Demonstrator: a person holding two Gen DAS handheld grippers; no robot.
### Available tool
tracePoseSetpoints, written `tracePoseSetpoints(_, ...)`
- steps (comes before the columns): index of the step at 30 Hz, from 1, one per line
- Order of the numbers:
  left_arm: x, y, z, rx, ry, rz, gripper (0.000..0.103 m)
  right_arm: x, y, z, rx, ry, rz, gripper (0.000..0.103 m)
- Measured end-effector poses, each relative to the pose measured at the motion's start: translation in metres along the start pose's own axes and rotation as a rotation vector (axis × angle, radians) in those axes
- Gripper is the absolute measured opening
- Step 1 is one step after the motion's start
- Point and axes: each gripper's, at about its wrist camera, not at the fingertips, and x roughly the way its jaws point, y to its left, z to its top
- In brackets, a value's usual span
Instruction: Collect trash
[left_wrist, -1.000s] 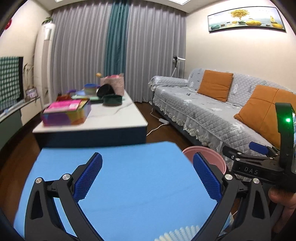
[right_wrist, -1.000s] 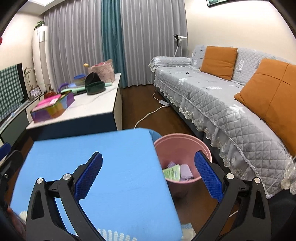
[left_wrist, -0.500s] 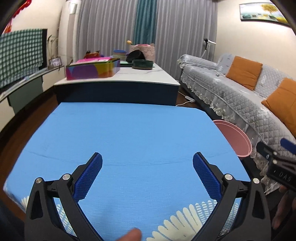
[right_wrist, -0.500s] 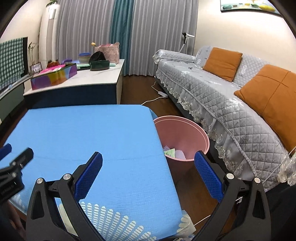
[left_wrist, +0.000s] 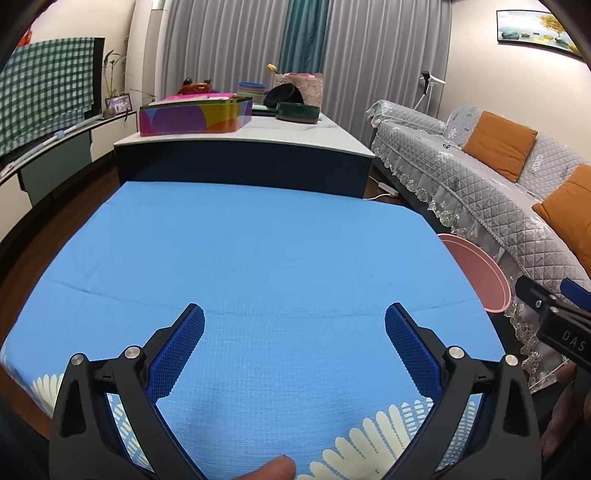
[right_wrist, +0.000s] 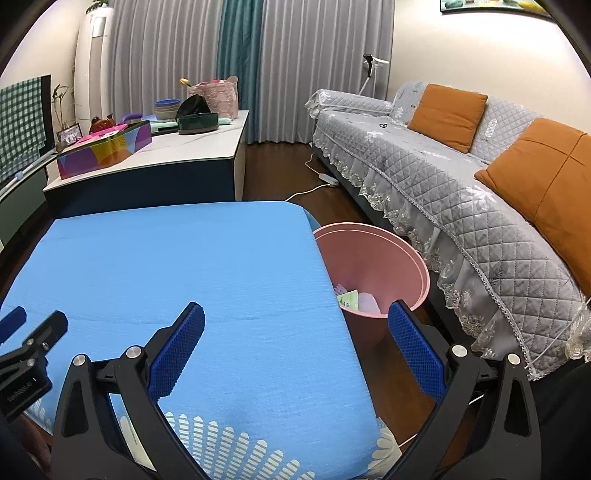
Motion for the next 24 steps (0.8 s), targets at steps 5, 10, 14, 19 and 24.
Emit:
tracePoseSetpoints(5,-0.0006,-0.0020,-0.0012,-0.002,-0.005,0.004,0.095,0.0023,0.0014,0.0003,-0.005,0.001,0.004,0.098)
tracePoseSetpoints(10,0.0009,-0.0033,-0.0020,0.001,-0.001,0.003,0.095,0.0035,0.0010,0.0001,0.001,0.003,0.005,0.098)
tracePoseSetpoints(14,0.0010,-0.0043,-0.0019,0.003,0.000,0.003,0.095,0.0044,0.0025,0.0001,0.000,0.006,0.006,0.098)
tracePoseSetpoints(19,0.0009,-0.0050,-0.0021,0.003,0.000,0.005,0.095,0.0045,0.0017,0.0002,0.000,0.005,0.008,0.098)
tracePoseSetpoints(24,0.0010,-0.0048,-0.0017,0.004,0.001,0.003,0.095,0.0027,0.0019,0.0003,-0.002,0.004,0.010,0.098)
